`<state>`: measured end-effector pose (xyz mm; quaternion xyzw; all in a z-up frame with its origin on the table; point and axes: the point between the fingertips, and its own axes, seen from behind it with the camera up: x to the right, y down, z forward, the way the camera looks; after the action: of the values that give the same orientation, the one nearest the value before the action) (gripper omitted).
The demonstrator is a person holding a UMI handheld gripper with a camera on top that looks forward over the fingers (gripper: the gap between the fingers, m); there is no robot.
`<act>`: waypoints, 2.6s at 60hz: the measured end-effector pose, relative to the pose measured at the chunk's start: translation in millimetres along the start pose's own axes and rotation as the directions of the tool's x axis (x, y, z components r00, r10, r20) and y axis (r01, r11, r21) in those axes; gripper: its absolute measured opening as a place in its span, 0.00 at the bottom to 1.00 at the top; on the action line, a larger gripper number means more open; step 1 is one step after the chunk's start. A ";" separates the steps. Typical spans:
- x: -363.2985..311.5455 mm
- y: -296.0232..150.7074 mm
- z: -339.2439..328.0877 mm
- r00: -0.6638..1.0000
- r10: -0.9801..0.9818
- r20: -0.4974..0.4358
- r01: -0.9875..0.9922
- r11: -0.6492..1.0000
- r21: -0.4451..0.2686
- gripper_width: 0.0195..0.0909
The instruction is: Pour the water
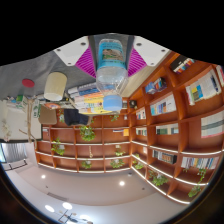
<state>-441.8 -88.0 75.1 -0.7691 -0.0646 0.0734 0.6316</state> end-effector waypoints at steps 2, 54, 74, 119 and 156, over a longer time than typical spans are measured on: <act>1.5 0.7 1.2 1.000 -0.001 -0.002 0.001 1.000 0.000 0.34; 89.6 -73.0 74.7 0.323 0.919 0.227 -0.940 0.340 -0.036 0.14; 115.6 -93.7 95.8 -0.221 0.943 0.250 -0.974 -0.199 -0.109 0.17; 164.0 -172.2 69.7 0.826 0.559 0.068 -0.563 0.814 0.142 0.18; 410.9 -82.8 52.8 0.846 0.010 -0.533 -0.023 1.000 -0.016 0.20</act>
<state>-49.6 57.8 133.3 -0.7668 0.1188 -0.1379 0.6156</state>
